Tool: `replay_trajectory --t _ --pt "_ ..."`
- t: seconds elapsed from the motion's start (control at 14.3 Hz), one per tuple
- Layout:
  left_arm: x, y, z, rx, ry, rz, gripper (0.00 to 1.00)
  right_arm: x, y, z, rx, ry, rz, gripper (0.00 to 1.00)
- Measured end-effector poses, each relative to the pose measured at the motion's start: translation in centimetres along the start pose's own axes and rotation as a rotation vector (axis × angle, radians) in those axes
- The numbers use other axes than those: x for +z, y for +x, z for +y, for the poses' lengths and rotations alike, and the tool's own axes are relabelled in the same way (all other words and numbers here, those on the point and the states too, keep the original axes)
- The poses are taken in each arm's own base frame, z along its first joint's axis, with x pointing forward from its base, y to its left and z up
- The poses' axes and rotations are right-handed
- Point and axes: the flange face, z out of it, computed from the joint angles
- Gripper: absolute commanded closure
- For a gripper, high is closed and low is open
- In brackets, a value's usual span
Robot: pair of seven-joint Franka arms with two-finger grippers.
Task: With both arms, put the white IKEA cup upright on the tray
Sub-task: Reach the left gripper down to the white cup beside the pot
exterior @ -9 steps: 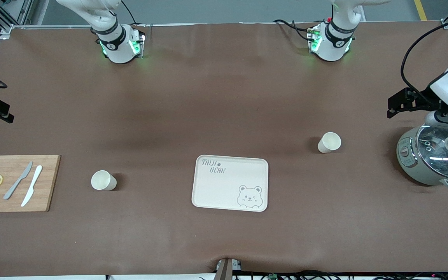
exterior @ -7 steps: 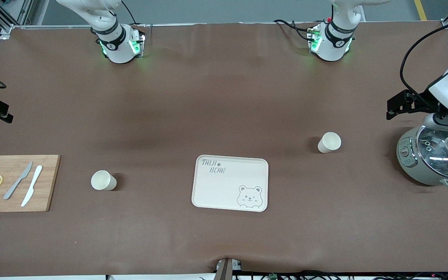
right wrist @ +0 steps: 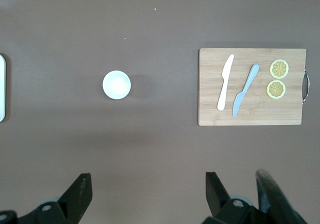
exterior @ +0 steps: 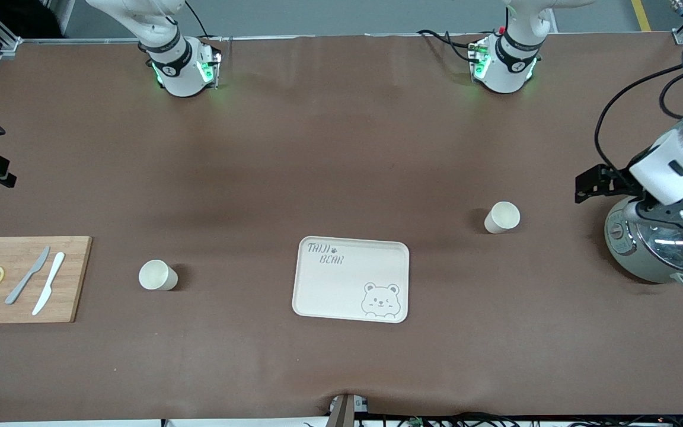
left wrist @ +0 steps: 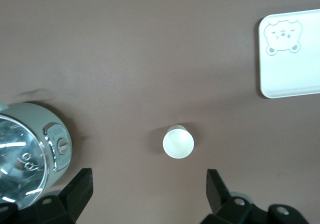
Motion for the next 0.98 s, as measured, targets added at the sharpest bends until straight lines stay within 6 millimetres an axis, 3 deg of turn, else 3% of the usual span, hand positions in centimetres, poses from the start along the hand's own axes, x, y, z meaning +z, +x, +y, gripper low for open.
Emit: replay_trajectory --t 0.14,0.35,0.56,0.98 --pt "3.3 -0.6 0.1 0.000 0.005 0.011 0.00 0.0 0.0 0.0 0.000 0.000 0.000 0.00" --pt "8.1 -3.3 0.4 -0.001 0.014 0.013 0.00 0.0 0.0 0.0 0.000 0.000 0.000 0.00" --pt "11.9 -6.4 -0.3 -0.019 0.023 0.016 0.00 0.0 0.0 0.0 0.000 0.000 0.000 0.00" --pt "20.0 -9.9 0.0 -0.015 0.029 0.076 0.00 0.0 0.0 -0.1 -0.002 0.001 0.000 0.00"
